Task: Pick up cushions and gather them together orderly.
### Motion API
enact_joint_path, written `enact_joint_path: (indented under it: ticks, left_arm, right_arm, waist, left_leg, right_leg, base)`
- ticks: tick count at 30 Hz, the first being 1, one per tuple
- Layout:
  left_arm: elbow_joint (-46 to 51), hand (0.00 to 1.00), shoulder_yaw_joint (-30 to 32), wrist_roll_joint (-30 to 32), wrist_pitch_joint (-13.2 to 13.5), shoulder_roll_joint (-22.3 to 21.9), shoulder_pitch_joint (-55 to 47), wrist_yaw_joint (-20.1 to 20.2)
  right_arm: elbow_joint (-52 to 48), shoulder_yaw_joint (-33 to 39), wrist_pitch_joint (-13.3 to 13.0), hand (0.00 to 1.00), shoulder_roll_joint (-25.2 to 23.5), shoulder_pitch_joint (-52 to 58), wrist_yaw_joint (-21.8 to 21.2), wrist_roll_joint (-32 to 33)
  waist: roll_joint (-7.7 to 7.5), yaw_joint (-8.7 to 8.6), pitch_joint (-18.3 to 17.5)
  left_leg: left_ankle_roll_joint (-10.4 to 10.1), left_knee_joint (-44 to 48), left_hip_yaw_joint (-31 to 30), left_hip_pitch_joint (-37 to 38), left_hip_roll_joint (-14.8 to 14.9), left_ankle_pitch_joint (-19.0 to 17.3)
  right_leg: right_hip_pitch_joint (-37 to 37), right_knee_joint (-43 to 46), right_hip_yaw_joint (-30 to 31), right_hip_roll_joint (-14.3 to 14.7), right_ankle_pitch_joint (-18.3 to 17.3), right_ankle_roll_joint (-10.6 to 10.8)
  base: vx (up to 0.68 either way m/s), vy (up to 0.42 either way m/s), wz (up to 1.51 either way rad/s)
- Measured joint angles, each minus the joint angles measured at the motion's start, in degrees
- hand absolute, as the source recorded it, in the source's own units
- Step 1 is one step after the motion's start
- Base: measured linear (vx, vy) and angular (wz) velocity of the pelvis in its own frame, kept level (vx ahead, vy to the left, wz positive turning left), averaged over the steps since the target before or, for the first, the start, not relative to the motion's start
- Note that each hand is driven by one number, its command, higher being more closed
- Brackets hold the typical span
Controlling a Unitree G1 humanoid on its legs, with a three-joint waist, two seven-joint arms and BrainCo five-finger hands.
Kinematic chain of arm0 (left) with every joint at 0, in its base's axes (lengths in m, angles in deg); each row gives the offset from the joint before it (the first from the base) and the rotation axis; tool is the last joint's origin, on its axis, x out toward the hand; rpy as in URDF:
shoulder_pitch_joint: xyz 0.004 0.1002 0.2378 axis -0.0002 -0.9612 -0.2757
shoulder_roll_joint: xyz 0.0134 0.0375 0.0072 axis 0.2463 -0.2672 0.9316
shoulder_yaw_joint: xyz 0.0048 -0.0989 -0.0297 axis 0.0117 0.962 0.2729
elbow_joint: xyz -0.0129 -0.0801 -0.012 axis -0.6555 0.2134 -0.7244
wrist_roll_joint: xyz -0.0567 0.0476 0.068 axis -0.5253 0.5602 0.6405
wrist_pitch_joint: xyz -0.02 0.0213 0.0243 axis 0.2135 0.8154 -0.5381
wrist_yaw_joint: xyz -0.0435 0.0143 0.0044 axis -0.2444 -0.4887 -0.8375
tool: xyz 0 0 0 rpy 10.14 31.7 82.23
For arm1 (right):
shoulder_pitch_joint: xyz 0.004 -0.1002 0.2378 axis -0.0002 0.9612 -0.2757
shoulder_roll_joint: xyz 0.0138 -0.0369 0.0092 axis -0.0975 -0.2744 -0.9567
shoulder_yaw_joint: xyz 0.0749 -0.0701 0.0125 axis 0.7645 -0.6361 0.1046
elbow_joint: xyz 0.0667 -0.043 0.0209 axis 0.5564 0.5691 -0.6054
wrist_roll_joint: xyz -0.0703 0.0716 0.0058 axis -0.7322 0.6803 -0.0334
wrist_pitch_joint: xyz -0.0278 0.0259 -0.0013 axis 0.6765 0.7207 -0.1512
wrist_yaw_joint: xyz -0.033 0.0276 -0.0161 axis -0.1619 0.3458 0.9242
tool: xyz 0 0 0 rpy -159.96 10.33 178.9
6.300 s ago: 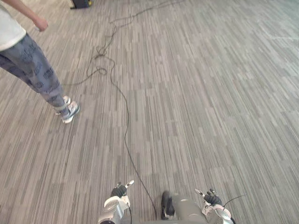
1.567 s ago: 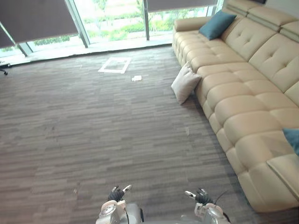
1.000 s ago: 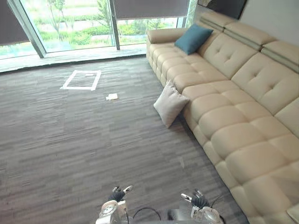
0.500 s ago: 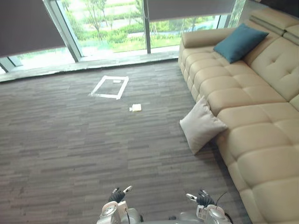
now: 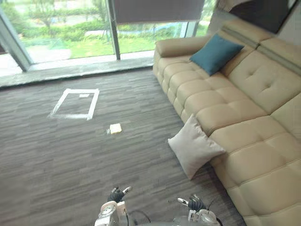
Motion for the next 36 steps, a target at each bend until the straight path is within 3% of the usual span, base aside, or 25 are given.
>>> enact_joint_path:
  ticks: [1,3,4,5,6,7,8,9,10,11,12,13,16,18,21,22,23,24,26,27,30,32,33,35,36]
  left_arm:
    - [-0.11,0.00,0.02,0.00,-0.05,-0.01,-0.01,-0.02]
    - [-0.12,0.00,-0.04,0.03,-0.12,-0.29,0.44,0.07]
    - [-0.16,0.00,-0.16,0.07,-0.11,-0.35,0.53,0.13]
    - [-0.46,0.00,-0.24,0.11,-0.10,-0.63,0.21,0.33]
    - [-0.71,0.00,-0.08,0.17,-0.21,-1.76,0.42,0.48]
    - [-0.67,0.00,-0.01,0.20,-0.31,-2.40,0.35,0.46]
    - [-0.57,0.00,-0.14,0.45,-0.66,-2.69,0.18,0.66]
    - [-0.33,0.00,0.29,1.11,-0.69,-2.62,0.04,0.45]
    - [-0.16,0.00,0.68,1.36,-0.70,-2.60,0.03,0.46]
    - [0.57,0.00,1.68,1.32,-0.69,-2.64,-0.09,0.46]
    - [1.73,0.00,1.69,1.35,-0.55,-2.50,-0.43,0.50]
    - [2.04,0.00,1.68,1.34,-0.53,-2.30,-0.64,0.49]
    - [3.50,0.00,1.19,1.27,-0.48,-2.52,-0.66,0.57]
    - [3.63,0.00,1.01,1.27,-0.33,-2.65,-0.58,0.52]
    - [3.65,0.00,0.88,1.24,0.49,-2.76,-0.16,0.44]
    - [3.64,0.00,0.34,1.26,0.63,-2.72,-0.19,0.41]
    - [3.56,0.00,-0.30,1.27,0.68,-2.69,-0.22,0.35]
    - [2.90,0.00,-0.53,1.31,0.65,-1.85,-0.19,0.23]
    - [2.33,0.00,-0.84,1.34,0.65,-1.30,-0.19,0.16]
    - [2.31,0.00,-1.83,1.35,0.59,-0.73,-0.15,0.18]
    - [2.13,0.00,-2.39,1.35,0.55,-0.61,-0.39,0.10]
    - [1.65,0.00,-2.38,1.29,0.57,-0.40,-0.63,-0.09]
    - [1.23,0.00,-2.36,1.28,0.57,-0.21,-0.38,-0.15]
    - [1.08,0.00,-2.39,1.27,0.57,-0.20,-0.29,-0.15]
    - [0.15,0.00,-2.45,1.23,0.58,-0.07,0.01,-0.14]
  right_arm:
    - [-0.04,0.25,-0.05,0.00,0.02,-0.07,0.00,0.00]
    - [0.15,2.58,-0.07,0.00,0.01,-0.82,0.01,0.01]
    - [0.60,3.13,-0.05,0.00,0.05,-1.12,0.03,-0.02]
    - [1.16,3.86,-0.07,0.00,0.26,-1.21,0.03,-0.06]
    - [1.15,4.73,-0.05,0.00,0.92,-1.40,0.04,-0.03]
    - [1.05,4.90,-0.04,0.00,1.62,-1.52,0.07,-0.05]
    - [1.04,4.95,-0.03,0.00,2.36,-1.50,0.05,0.03]
    - [0.93,4.86,-0.04,0.00,2.77,-1.53,0.09,0.06]
    - [0.91,4.83,-0.05,0.00,2.79,-1.52,0.12,0.06]
    - [1.00,4.55,-0.06,0.00,2.79,-1.57,0.26,0.27]
    - [1.47,3.41,-0.01,0.00,2.57,-1.80,0.30,0.43]
    - [1.64,3.02,0.01,0.00,2.49,-1.92,0.32,0.51]
    - [1.91,1.94,0.40,0.00,2.21,-2.25,0.70,1.39]
    - [1.91,2.04,0.57,0.00,2.25,-2.16,1.31,1.89]
    - [1.90,2.00,0.57,0.00,2.06,-1.89,1.39,1.90]
    - [1.91,1.90,0.58,0.00,2.13,-1.63,1.40,1.88]
    - [1.79,1.35,0.57,0.00,2.51,-0.99,1.38,1.88]
    - [1.82,0.53,0.76,0.00,2.46,-0.55,1.54,1.87]
    - [1.51,0.06,0.71,0.00,1.40,0.05,1.45,1.88]
    - [1.08,-0.25,0.68,0.00,0.21,-0.04,1.50,1.86]
    - [0.90,-0.90,0.54,0.00,-0.08,-0.51,1.31,1.88]
    - [1.04,-0.92,0.50,0.00,-0.12,-1.14,1.30,1.86]
    - [1.09,-0.87,0.45,0.00,-0.26,-1.26,1.33,1.81]
    - [1.38,-0.65,0.38,0.00,-0.19,-1.66,1.35,1.78]
    - [1.89,-0.41,0.25,0.00,0.02,-2.10,1.40,1.74]
  waist:
    - [0.01,-0.21,0.01]
    - [0.39,-0.89,0.30]
    - [0.40,-1.29,0.31]
    - [0.21,-2.02,0.26]
    - [0.80,-2.89,0.78]
    - [1.95,-3.00,1.20]
    - [3.22,-2.91,1.42]
    - [4.42,-2.85,1.50]
    - [4.70,-2.85,1.57]
    - [5.28,-2.47,1.77]
    - [5.05,-1.84,2.06]
    - [4.99,-1.79,2.11]
    - [3.81,-1.57,2.80]
    - [4.01,-1.40,2.69]
    - [3.97,-0.87,2.55]
    - [3.94,-0.58,2.29]
    - [4.36,-0.04,1.93]
    - [3.32,0.01,0.74]
    - [1.44,-0.02,-0.33]
    - [0.48,0.20,-0.33]
    - [1.07,0.78,0.18]
    - [2.34,1.15,0.71]
    - [2.32,1.13,0.64]
    - [2.35,1.09,0.64]
    - [2.29,0.91,0.66]
  left_leg:
    - [-0.17,-0.44,0.46,0.66,-0.03,-0.19]
    - [-1.27,-3.61,2.41,4.77,-0.58,-0.73]
    - [-1.43,-4.29,2.46,5.45,-0.97,-0.76]
    - [-1.45,-4.91,1.73,6.79,-2.35,-0.75]
    - [-1.59,-4.11,-0.10,8.88,-2.86,-0.82]
    - [-1.74,-2.93,-0.66,9.15,-2.19,-0.74]
    - [-2.07,4.26,-2.53,6.83,-0.88,-0.82]
    - [-3.77,17.10,-4.61,2.28,1.86,0.17]
    - [-5.26,21.57,-5.29,0.50,2.85,1.20]
    - [-7.32,33.28,-7.50,-4.11,5.59,2.93]
    - [-6.84,40.36,-7.71,-7.13,7.35,2.65]
    - [-6.53,41.61,-7.73,-8.02,7.56,2.45]
    - [-2.87,39.08,-7.92,-14.60,8.12,-0.35]
    - [-3.19,30.79,-11.21,-17.62,6.45,-1.33]
    - [-4.66,17.02,-25.94,-21.51,1.03,-0.60]
    - [-4.10,13.49,-29.26,-22.23,0.06,0.69]
    - [-2.09,10.74,-29.38,-22.15,0.52,3.30]
    - [-4.85,10.95,-25.49,-21.20,0.72,6.43]
    - [-3.35,10.40,-21.66,-19.86,0.31,5.49]
    - [-1.53,9.92,-17.19,-17.40,0.54,4.37]
    - [-0.20,7.34,-11.72,-11.76,1.50,3.51]
    - [-0.19,3.89,-7.10,-6.56,2.63,3.51]
    - [-0.19,2.02,-5.42,-4.83,3.14,3.51]
    - [-0.20,-0.13,-4.32,-3.77,3.71,3.51]
    - [-0.23,-1.11,-4.19,-3.73,3.86,3.53]
  right_leg:
    - [-0.64,-1.42,-1.80,0.07,-0.09,-0.22]
    - [-2.41,-11.77,-13.43,1.45,1.54,-3.62]
    - [-2.33,-14.90,-14.98,2.13,2.47,-5.00]
    - [-1.46,-20.77,-15.47,3.12,5.39,-8.08]
    - [0.02,-21.51,-14.69,3.52,6.30,-14.18]
    - [0.92,-21.51,-14.97,3.69,5.96,-14.38]
    - [2.46,-22.15,-14.63,4.17,4.17,-14.44]
    - [4.90,-24.16,-13.74,5.64,3.43,-14.27]
    - [5.91,-24.97,-13.33,6.17,3.28,-14.50]
    - [9.05,-27.49,-11.59,8.10,2.96,-14.88]
    - [11.92,-29.37,-8.65,9.59,2.54,-15.23]
    - [12.69,-29.88,-7.92,9.78,2.31,-15.36]
    - [18.71,-33.90,-1.47,10.22,2.12,-14.02]
    - [21.24,-35.42,2.43,10.13,1.54,-12.72]
    - [23.00,-36.39,9.43,9.30,-0.61,-9.49]
    - [23.03,-36.27,11.84,8.99,-1.49,-8.17]
    - [23.06,-35.25,14.71,9.08,-2.99,-7.02]
    - [22.27,-30.75,19.30,8.36,-5.89,-4.74]
    - [19.42,-26.30,21.19,7.13,-5.29,-2.18]
    - [16.23,-19.98,22.70,6.85,-2.87,1.77]
    - [11.53,-11.03,20.13,6.55,-1.73,3.14]
    - [8.93,-10.59,11.49,4.71,-2.86,1.02]
    - [7.43,-12.87,4.76,3.20,-3.24,0.27]
    - [5.54,-15.96,-0.49,2.67,-3.04,-0.12]
    - [3.96,-19.56,-4.18,2.31,-1.97,-1.50]
  base:
    - [0.36,0.068,-0.57]
    - [0.41,0.066,-0.41]
    - [0.48,0.023,-0.13]
    - [0.55,-0.037,0.10]
    - [0.66,-0.047,0.08]
    - [0.57,-0.101,0.01]
    - [0.51,-0.127,-0.21]
    - [0.50,-0.136,-0.21]
    - [0.47,-0.110,-0.54]
    - [0.44,-0.064,-0.96]
    - [0.42,-0.049,-1.06]
    - [0.41,-0.015,-1.15]
    - [0.38,0.042,-1.00]
    - [0.35,0.121,-1.16]
    - [0.34,0.198,-1.13]
    - [0.52,0.349,-1.33]
    - [0.65,0.449,-1.68]
    - [0.57,0.392,-1.44]
    - [0.37,0.284,-1.24]
    - [0.34,0.297,-1.12]
    - [0.21,0.224,-1.18]
    - [0.17,0.175,-1.25]
    - [0.15,0.092,-0.81]
    - [0.16,-0.013,-0.50]
    - [0.20,-0.105,-0.39]
